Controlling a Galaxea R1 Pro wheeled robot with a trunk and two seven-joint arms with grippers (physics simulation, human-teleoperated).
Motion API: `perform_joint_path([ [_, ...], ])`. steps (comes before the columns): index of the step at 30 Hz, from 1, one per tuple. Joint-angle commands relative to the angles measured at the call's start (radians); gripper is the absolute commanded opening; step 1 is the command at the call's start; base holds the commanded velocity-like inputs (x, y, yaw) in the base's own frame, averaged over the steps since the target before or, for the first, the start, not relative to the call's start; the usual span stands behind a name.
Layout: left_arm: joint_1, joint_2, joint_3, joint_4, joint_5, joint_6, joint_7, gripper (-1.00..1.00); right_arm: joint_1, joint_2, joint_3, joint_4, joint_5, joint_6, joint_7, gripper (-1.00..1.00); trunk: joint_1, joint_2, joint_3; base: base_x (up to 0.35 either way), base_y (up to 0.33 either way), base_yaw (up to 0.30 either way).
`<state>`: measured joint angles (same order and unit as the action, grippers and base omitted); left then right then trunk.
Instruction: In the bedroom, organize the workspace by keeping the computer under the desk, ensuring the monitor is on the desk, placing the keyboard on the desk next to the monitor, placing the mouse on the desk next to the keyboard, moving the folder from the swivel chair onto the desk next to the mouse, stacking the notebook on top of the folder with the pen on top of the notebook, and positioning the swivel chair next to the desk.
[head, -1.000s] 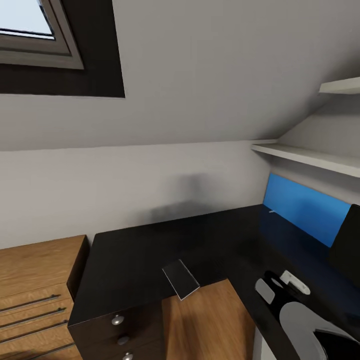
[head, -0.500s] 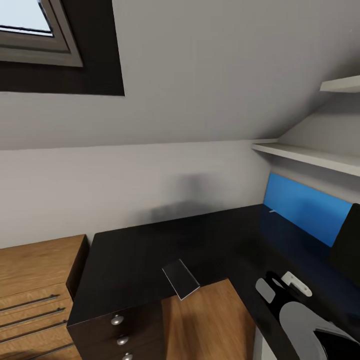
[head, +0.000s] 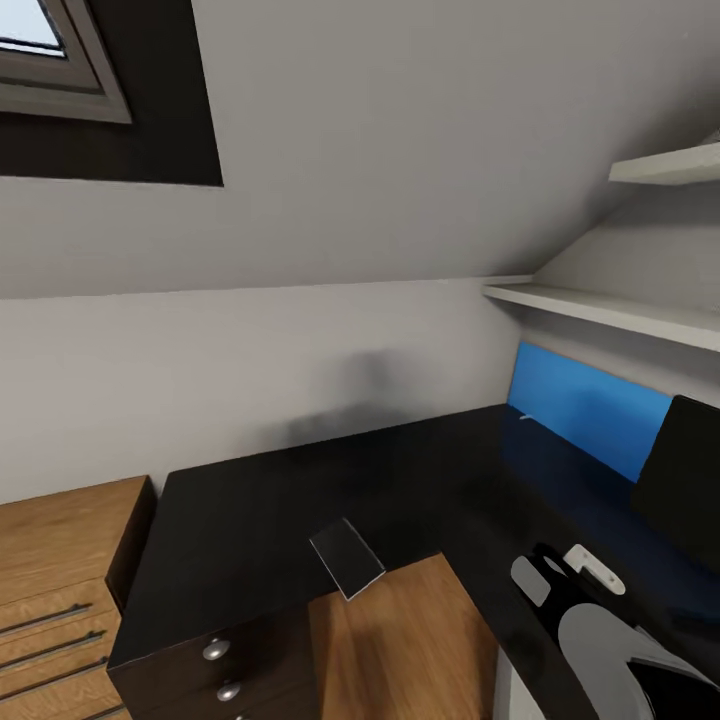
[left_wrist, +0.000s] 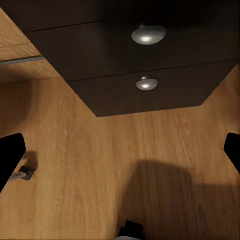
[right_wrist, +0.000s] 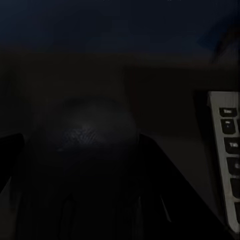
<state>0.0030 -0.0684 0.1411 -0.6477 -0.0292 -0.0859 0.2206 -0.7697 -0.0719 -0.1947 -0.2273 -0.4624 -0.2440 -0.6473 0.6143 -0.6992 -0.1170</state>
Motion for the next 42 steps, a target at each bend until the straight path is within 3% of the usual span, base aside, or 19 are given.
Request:
perform_joint_path([
  [1,0.0,-0.001,0.003,-0.001,-0.003,-0.002,0.0,1.0,-0.001,0.0,0.004,0.0,-0.014,-0.008,-0.001,-1.0,0.004,-0.009,-0.005,0.0,0.0,-0.09],
  [42,0.0,-0.001,0.003,-0.001,-0.003,-0.003,0.002,1.0,-0.001,-0.006,0.011,-0.001,-0.01,-0.001,0.012,-1.0,0.161,-0.296,-0.133,0.0,0.0,-0.006],
])
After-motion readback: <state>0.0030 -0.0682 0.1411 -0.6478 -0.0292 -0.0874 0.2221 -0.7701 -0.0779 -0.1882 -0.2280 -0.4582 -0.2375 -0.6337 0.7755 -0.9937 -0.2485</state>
